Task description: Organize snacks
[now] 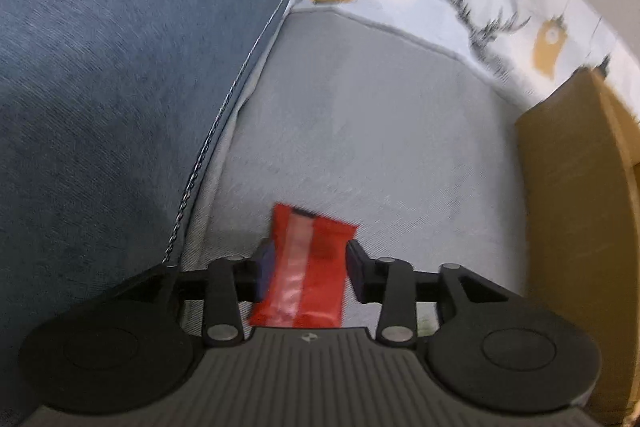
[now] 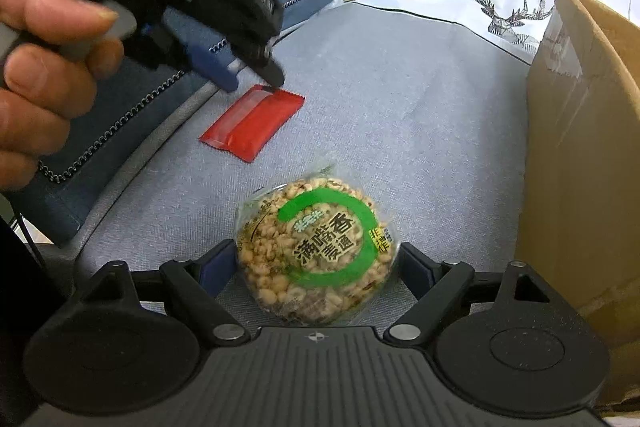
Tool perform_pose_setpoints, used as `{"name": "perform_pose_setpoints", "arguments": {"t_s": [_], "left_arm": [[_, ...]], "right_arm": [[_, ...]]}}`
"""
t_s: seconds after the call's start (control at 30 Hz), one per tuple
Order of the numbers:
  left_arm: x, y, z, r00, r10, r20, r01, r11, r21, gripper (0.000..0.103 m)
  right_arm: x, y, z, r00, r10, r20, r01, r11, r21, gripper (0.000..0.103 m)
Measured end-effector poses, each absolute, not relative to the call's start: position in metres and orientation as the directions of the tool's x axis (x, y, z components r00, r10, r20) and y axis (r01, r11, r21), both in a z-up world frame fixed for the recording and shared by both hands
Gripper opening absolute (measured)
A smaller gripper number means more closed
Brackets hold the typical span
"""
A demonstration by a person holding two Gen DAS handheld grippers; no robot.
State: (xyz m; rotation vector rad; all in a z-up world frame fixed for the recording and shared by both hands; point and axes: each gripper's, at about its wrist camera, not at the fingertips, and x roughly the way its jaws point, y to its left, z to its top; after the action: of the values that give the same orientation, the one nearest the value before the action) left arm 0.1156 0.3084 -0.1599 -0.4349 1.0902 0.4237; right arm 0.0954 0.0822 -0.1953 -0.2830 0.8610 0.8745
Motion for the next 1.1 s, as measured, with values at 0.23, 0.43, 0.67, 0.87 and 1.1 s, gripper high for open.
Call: {"name": "perform_pose_setpoints", "arguments": {"t_s": [0.23, 0.43, 0.67, 0.87, 1.1], "left_arm": [[0.123, 0.295, -0.168, 0.35, 0.125, -0.929, -0.473, 0.879, -0.06, 0.056], [0.125, 0.296, -0.171, 0.336, 0.12, -0.934, -0.462, 0.885, -0.052, 0.056], [0.127, 0.288, -0.174, 0.317, 0.141, -0.938, -0.419, 0.908, -0.005, 0.057], [0.135, 0.281, -0.177, 0.324, 0.154, -0.934, -0.382, 0.924, 0.02, 0.054], [0.125, 0.274, -0.158, 0.429, 0.164, -0.888, -0.351, 0.936, 0.003, 0.045]], "right_arm": [[0.098, 0.085, -0.199, 0.327, 0.547, -0.771, -0.767, 0.63, 0.122, 0.089], [0.098, 0.091, -0.202, 0.331, 0.537, -0.776, -0.769, 0.63, 0.107, 0.092], [0.096, 0.093, -0.201, 0.347, 0.532, -0.772, -0.757, 0.645, 0.105, 0.092], [0.093, 0.094, -0.199, 0.368, 0.532, -0.762, -0.751, 0.653, 0.094, 0.086], [0.084, 0.084, -0.186, 0.424, 0.563, -0.71, -0.74, 0.667, 0.087, 0.084]]}}
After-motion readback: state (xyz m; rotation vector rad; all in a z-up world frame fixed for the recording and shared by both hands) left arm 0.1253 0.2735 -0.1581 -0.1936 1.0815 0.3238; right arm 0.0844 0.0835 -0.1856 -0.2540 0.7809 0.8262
